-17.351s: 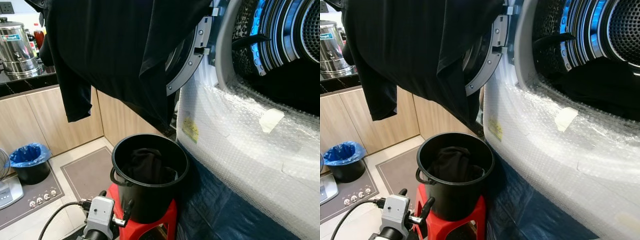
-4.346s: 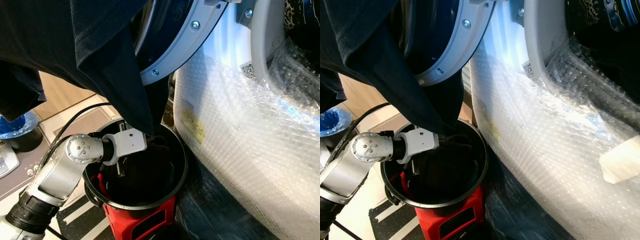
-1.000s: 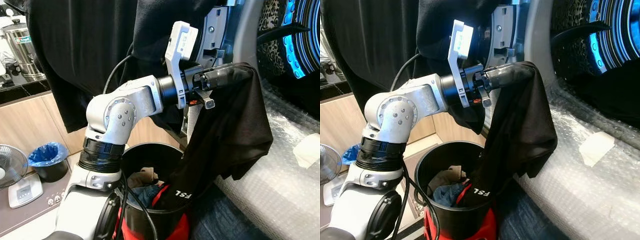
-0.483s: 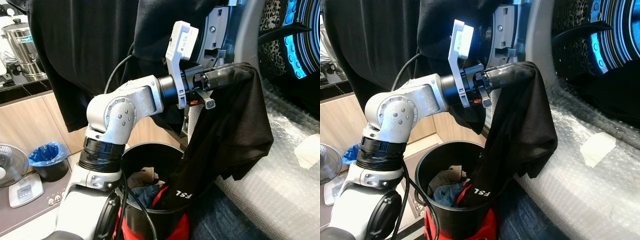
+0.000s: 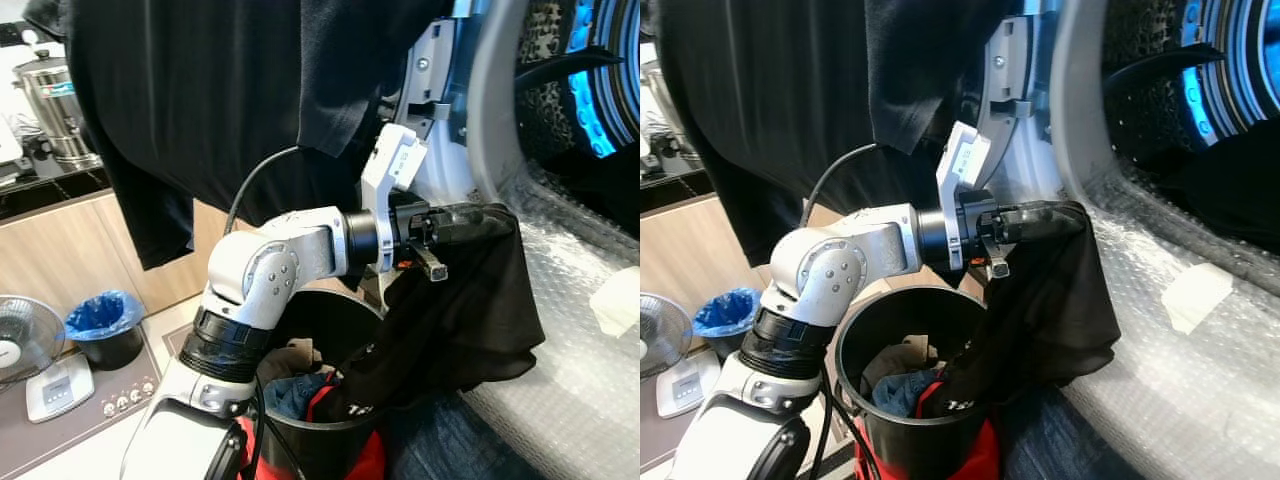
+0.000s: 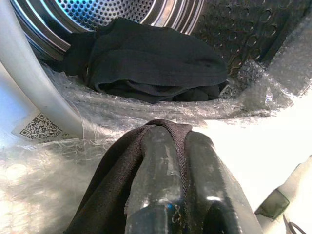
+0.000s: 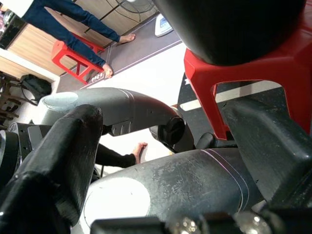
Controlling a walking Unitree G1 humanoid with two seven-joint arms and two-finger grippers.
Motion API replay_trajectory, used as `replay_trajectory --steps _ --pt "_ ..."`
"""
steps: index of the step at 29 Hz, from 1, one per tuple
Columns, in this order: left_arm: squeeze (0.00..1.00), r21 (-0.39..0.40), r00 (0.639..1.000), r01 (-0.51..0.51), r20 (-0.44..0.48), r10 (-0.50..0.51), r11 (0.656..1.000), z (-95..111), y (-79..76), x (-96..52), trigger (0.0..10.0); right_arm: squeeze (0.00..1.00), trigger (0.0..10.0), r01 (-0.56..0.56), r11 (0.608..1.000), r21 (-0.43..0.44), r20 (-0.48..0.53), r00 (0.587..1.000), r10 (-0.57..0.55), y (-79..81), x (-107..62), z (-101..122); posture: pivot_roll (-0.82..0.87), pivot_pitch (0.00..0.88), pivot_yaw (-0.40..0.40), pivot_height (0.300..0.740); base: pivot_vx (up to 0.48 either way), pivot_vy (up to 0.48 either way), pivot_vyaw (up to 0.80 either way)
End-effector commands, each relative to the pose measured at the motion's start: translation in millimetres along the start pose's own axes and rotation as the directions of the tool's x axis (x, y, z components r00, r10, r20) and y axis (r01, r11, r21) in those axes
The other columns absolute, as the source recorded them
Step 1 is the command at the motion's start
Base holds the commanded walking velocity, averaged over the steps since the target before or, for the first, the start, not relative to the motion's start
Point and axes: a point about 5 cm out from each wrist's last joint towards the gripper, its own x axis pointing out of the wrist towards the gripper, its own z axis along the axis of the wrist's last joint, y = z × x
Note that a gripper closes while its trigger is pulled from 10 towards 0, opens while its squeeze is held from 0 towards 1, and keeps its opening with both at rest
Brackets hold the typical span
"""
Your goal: Clothes washing
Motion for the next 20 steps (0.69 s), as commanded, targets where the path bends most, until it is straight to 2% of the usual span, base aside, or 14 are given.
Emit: replay_trajectory --steps 1,19,20 --pt "0.00 0.018 1.000 -0.013 -0.006 0.013 1.000 1.4 0.2 -1.1 10.0 0.00 10.0 -0.003 1.000 -0.017 0.001 1.000 0.003 1.9 -0.3 5.1 -0.13 0.000 0.023 0.740 0.000 0.000 0.00" --pt "0.00 0.018 1.000 -0.013 -0.006 0.013 1.000 1.4 0.2 -1.1 10.0 0.00 10.0 -0.001 1.000 -0.011 0.000 1.000 0.001 3.0 -0.5 5.7 -0.13 0.000 0.023 0.740 0.000 0.000 0.00" --pt "0.00 0.015 1.000 -0.011 -0.019 0.012 1.000 -2.1 -0.1 0.8 10.0 0.00 10.0 -0.016 1.000 -0.018 0.023 1.000 0.016 4.6 -2.1 13.9 -0.14 0.003 0.031 0.740 0.000 0.000 0.00"
